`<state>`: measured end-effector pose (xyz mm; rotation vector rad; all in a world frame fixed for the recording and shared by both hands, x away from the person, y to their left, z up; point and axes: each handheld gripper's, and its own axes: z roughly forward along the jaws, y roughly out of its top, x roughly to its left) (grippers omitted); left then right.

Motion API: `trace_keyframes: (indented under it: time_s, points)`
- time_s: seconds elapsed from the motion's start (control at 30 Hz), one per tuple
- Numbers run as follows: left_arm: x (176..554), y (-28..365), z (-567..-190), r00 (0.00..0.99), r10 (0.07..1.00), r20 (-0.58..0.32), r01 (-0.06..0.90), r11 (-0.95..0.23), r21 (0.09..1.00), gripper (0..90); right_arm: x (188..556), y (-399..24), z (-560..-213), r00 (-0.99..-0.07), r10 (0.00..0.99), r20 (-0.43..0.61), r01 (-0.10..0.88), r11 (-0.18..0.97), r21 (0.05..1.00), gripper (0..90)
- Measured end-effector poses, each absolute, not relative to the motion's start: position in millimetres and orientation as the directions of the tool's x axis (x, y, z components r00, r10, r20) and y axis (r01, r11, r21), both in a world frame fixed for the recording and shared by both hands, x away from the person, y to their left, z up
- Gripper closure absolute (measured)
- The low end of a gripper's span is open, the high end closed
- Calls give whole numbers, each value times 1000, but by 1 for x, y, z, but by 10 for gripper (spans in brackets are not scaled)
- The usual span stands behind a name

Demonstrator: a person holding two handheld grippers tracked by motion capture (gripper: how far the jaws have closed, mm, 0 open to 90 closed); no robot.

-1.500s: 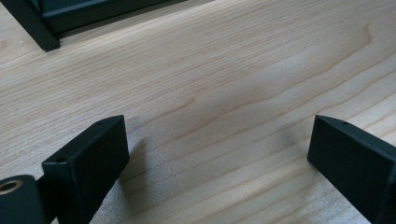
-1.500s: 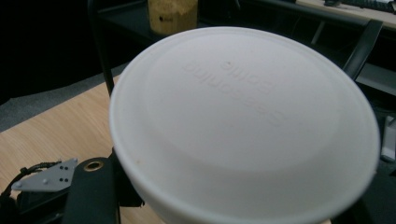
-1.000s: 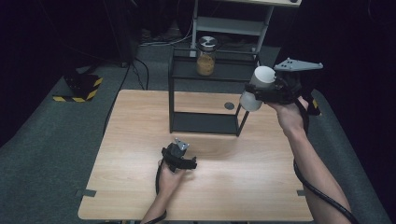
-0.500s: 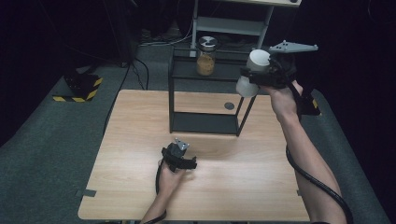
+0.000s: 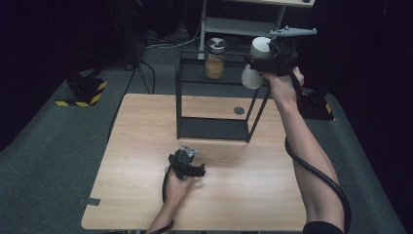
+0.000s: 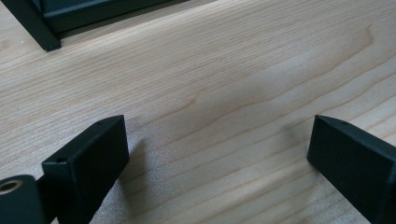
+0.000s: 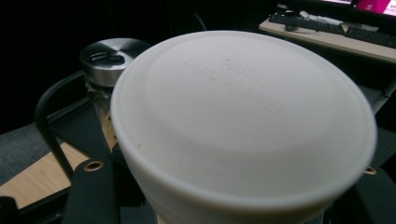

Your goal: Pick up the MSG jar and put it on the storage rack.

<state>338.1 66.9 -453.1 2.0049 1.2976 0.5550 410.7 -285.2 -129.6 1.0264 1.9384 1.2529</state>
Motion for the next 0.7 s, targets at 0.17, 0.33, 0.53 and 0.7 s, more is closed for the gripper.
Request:
trace_keyframes:
  time_s: [0.17, 0.33, 0.53, 0.7]
  points:
    - [338, 67, -453, 415, 910, -6, 620, -278, 733, 53, 423, -275, -127, -490, 869, -69, 308, 246, 919, 346]
    - [338, 67, -453, 415, 910, -6, 621, -279, 733, 53, 435, -269, -127, -468, 882, -53, 339, 234, 911, 346]
    - [339, 67, -453, 415, 910, -5, 621, -280, 732, 53, 444, -265, -126, -458, 888, -43, 359, 229, 905, 345]
    - [339, 67, -453, 415, 910, -4, 621, -280, 732, 52, 449, -266, -127, -466, 884, -33, 359, 223, 906, 344]
